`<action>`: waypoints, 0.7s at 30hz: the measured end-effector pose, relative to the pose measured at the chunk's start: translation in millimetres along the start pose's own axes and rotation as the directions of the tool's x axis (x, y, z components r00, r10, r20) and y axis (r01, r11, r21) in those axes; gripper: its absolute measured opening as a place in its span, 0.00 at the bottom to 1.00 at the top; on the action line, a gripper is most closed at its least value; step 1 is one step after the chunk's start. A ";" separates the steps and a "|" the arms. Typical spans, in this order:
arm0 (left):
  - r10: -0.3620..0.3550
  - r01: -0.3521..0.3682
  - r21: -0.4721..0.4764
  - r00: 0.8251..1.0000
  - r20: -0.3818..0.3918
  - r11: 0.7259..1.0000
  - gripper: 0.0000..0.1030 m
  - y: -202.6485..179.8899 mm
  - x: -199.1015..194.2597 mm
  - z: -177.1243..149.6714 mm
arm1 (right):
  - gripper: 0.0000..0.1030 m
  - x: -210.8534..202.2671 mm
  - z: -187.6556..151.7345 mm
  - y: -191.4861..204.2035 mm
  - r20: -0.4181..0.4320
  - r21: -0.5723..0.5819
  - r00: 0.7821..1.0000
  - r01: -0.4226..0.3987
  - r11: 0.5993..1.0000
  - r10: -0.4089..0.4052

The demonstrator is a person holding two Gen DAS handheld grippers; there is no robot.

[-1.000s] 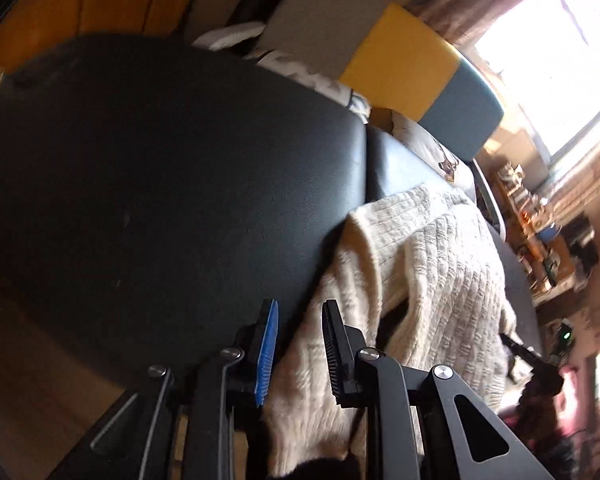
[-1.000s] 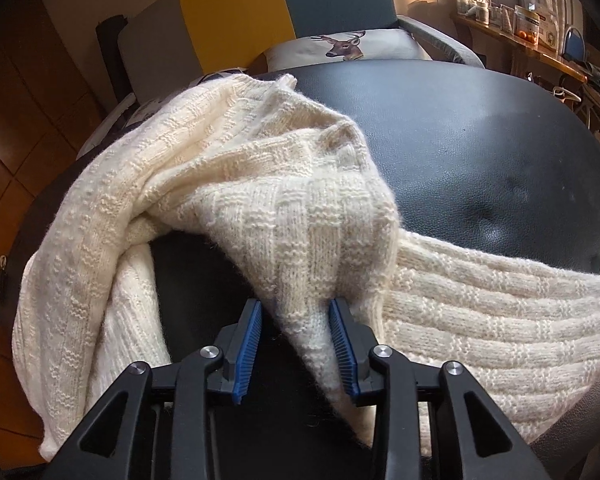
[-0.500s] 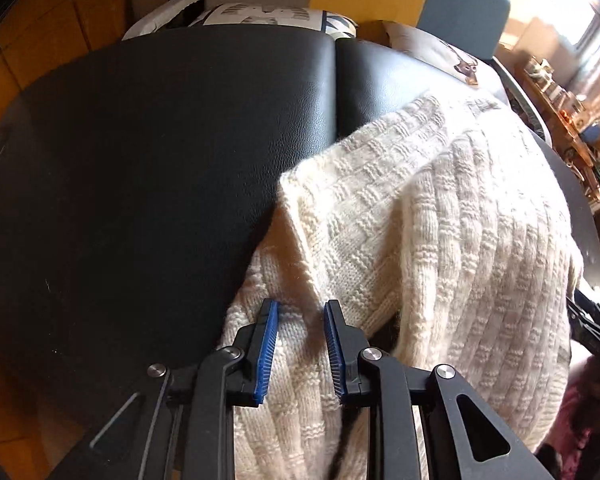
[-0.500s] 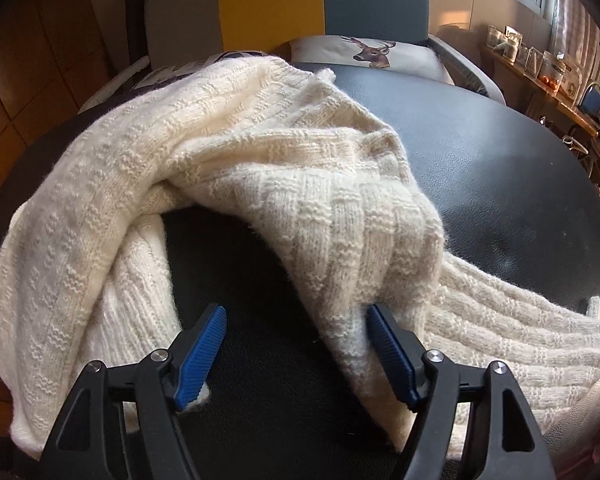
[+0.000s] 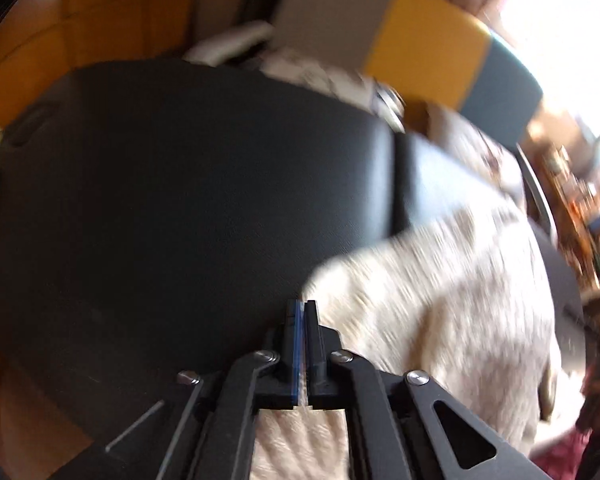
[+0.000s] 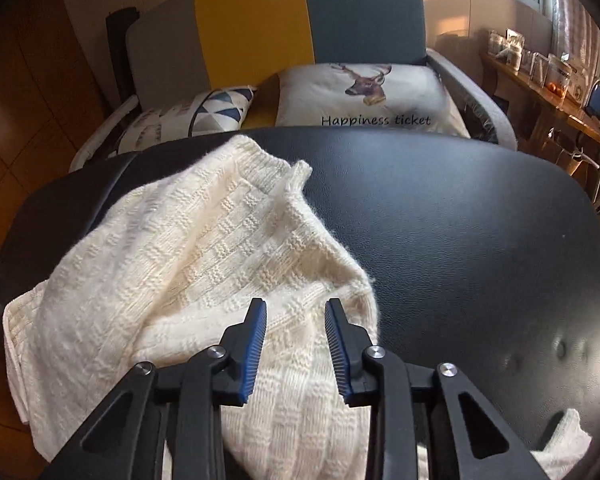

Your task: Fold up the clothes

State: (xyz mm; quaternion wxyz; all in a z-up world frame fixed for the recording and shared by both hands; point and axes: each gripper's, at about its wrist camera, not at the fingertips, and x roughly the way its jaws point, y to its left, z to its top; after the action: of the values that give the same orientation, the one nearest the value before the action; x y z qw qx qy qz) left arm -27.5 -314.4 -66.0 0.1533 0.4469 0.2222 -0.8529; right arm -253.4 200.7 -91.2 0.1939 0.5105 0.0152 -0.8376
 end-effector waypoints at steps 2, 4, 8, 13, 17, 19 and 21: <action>0.031 -0.031 -0.014 0.999 0.032 0.999 0.00 12.7 -5.6 13.6 | 0.30 19.7 5.4 6.1 -0.026 0.002 0.999 -0.045 0.999 0.045; 0.053 -0.053 -0.011 0.998 0.037 0.999 0.00 19.2 -7.4 26.9 | 0.29 41.2 7.3 16.4 -0.075 -0.036 0.997 -0.006 0.999 0.004; -0.053 0.057 0.048 0.995 -0.084 0.997 0.06 17.3 -1.4 33.2 | 0.32 59.0 0.9 32.5 -0.064 -0.115 0.995 0.071 0.991 -0.079; -0.200 0.229 0.096 0.948 -0.247 0.969 0.33 -3.8 7.0 5.0 | 0.34 55.8 -2.5 33.3 -0.028 -0.102 0.997 0.072 0.992 -0.075; -0.185 0.235 0.134 0.933 -0.308 0.963 0.41 -34.6 21.5 0.8 | 0.35 52.9 -6.2 31.1 -0.005 -0.086 0.999 0.054 0.995 -0.054; -0.088 0.149 0.172 0.943 -0.320 0.974 0.45 -52.6 28.5 -4.5 | 0.35 53.1 -7.1 31.8 -0.001 -0.087 0.999 0.049 0.995 -0.049; 0.011 0.061 0.194 0.938 -0.347 0.979 0.45 -56.5 41.9 -6.2 | 0.35 53.3 -8.0 32.5 0.004 -0.088 0.999 0.043 0.995 -0.043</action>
State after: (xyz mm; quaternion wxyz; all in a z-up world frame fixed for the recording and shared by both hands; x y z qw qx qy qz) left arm -72.4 -265.5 -90.2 0.0547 0.6004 0.1639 -0.7808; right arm -257.0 156.0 -135.3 0.1980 0.5001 0.0629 -0.8407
